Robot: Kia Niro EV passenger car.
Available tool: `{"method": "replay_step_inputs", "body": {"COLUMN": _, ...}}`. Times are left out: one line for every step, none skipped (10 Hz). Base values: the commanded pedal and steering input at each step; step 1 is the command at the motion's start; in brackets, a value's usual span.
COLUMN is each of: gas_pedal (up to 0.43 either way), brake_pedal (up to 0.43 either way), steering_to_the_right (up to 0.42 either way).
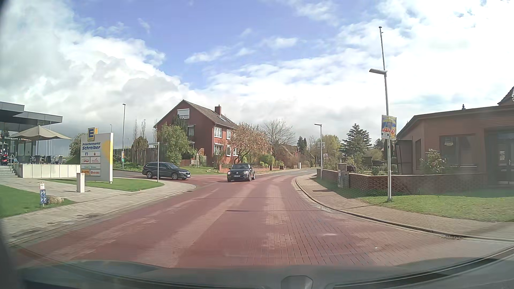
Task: Follow the waypoints while adhering to traffic rules and regulations
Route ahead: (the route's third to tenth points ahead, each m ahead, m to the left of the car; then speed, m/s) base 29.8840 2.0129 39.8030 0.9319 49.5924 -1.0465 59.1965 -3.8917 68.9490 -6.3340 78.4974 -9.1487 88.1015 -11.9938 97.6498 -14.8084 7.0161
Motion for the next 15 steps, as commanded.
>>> {"method": "replay_step_inputs", "body": {"gas_pedal": 0.209, "brake_pedal": 0.0, "steering_to_the_right": 0.004}}
{"method": "replay_step_inputs", "body": {"gas_pedal": 0.189, "brake_pedal": 0.0, "steering_to_the_right": 0.003}}
{"method": "replay_step_inputs", "body": {"gas_pedal": 0.169, "brake_pedal": 0.0, "steering_to_the_right": 0.001}}
{"method": "replay_step_inputs", "body": {"gas_pedal": 0.169, "brake_pedal": 0.006, "steering_to_the_right": -0.002}}
{"method": "replay_step_inputs", "body": {"gas_pedal": 0.169, "brake_pedal": 0.0, "steering_to_the_right": -0.006}}
{"method": "replay_step_inputs", "body": {"gas_pedal": 0.169, "brake_pedal": 0.0, "steering_to_the_right": -0.009}}
{"method": "replay_step_inputs", "body": {"gas_pedal": 0.177, "brake_pedal": 0.0, "steering_to_the_right": -0.008}}
{"method": "replay_step_inputs", "body": {"gas_pedal": 0.177, "brake_pedal": 0.0, "steering_to_the_right": -0.008}}
{"method": "replay_step_inputs", "body": {"gas_pedal": 0.177, "brake_pedal": 0.0, "steering_to_the_right": -0.007}}
{"method": "replay_step_inputs", "body": {"gas_pedal": 0.177, "brake_pedal": 0.0, "steering_to_the_right": -0.004}}
{"method": "replay_step_inputs", "body": {"gas_pedal": 0.177, "brake_pedal": 0.0, "steering_to_the_right": -0.001}}
{"method": "replay_step_inputs", "body": {"gas_pedal": 0.169, "brake_pedal": 0.0, "steering_to_the_right": 0.0}}
{"method": "replay_step_inputs", "body": {"gas_pedal": 0.169, "brake_pedal": 0.0, "steering_to_the_right": 0.0}}
{"method": "replay_step_inputs", "body": {"gas_pedal": 0.169, "brake_pedal": 0.006, "steering_to_the_right": -0.001}}
{"method": "replay_step_inputs", "body": {"gas_pedal": 0.169, "brake_pedal": 0.0, "steering_to_the_right": 0.0}}
